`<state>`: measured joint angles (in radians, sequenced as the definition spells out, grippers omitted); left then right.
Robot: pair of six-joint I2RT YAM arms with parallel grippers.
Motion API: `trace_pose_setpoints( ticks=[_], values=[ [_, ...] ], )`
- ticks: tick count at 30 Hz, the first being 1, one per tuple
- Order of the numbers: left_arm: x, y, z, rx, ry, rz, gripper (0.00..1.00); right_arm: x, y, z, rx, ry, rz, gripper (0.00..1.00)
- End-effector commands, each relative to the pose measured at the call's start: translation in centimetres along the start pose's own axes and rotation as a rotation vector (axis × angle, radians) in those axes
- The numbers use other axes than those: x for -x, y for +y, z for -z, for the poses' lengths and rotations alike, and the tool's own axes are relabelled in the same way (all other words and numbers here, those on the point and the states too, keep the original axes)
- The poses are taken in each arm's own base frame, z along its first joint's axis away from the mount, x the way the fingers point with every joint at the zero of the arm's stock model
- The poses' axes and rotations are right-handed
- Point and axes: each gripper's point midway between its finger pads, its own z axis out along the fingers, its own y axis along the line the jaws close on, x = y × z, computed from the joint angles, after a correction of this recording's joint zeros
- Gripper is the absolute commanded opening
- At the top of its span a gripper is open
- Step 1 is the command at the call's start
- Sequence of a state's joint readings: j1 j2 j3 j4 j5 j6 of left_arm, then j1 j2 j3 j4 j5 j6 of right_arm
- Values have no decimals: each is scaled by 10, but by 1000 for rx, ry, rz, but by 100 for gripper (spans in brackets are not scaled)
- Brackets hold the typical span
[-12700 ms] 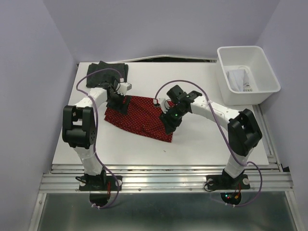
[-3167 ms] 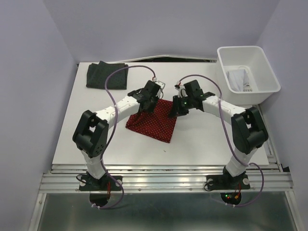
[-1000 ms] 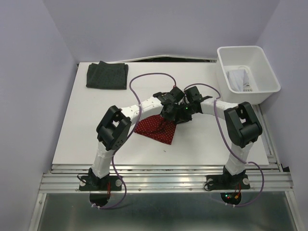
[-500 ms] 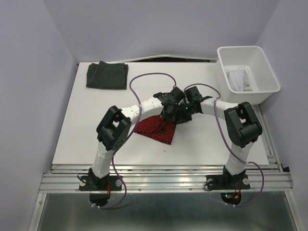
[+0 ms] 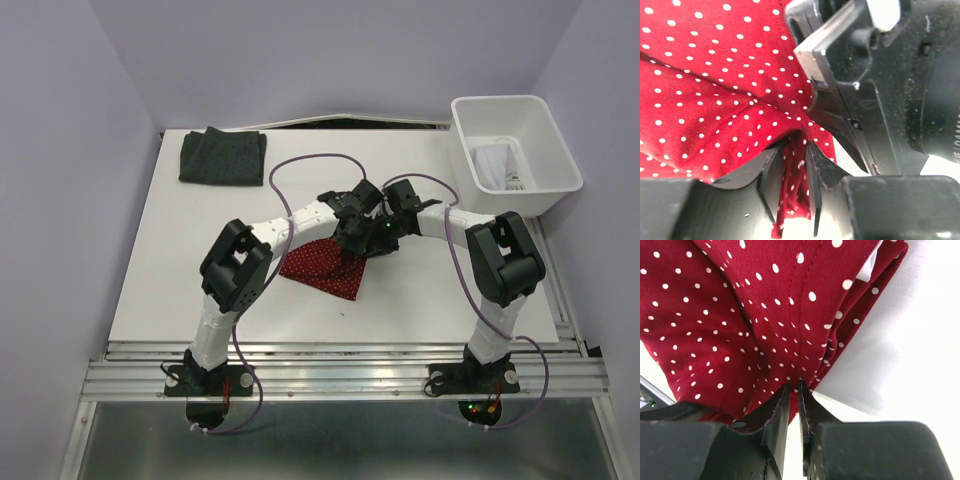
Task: Fold and stack the skirts
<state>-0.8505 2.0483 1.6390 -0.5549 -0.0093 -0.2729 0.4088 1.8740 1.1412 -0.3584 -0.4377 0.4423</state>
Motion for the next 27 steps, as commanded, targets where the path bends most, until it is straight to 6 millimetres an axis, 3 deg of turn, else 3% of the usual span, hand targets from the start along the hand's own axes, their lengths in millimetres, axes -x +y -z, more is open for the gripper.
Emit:
trace_pose_setpoints(
  ticks=[1,7,12,15,23,26,27],
  values=[
    [38,-28,36,-113,-122,-37,40,-10,-5,-4,-12,29,-17,19],
    [33,-27,44,-159,-109,-38,43,-9,-5,-3,-15,25,-14,19],
    [42,-33,67,-213,-164,-64,61,-8,-3,-2,-10,22,-7,20],
    [44,-40,83,-263,-194,-94,66,-3,0,1,-4,10,4,20],
    [29,-45,109,-341,-220,-180,66,15,15,24,15,-62,36,22],
    [20,-43,113,-354,-224,-229,61,24,21,35,12,-87,62,25],
    [23,-39,125,-355,-260,-237,60,28,26,42,16,-107,74,25]
  ],
)
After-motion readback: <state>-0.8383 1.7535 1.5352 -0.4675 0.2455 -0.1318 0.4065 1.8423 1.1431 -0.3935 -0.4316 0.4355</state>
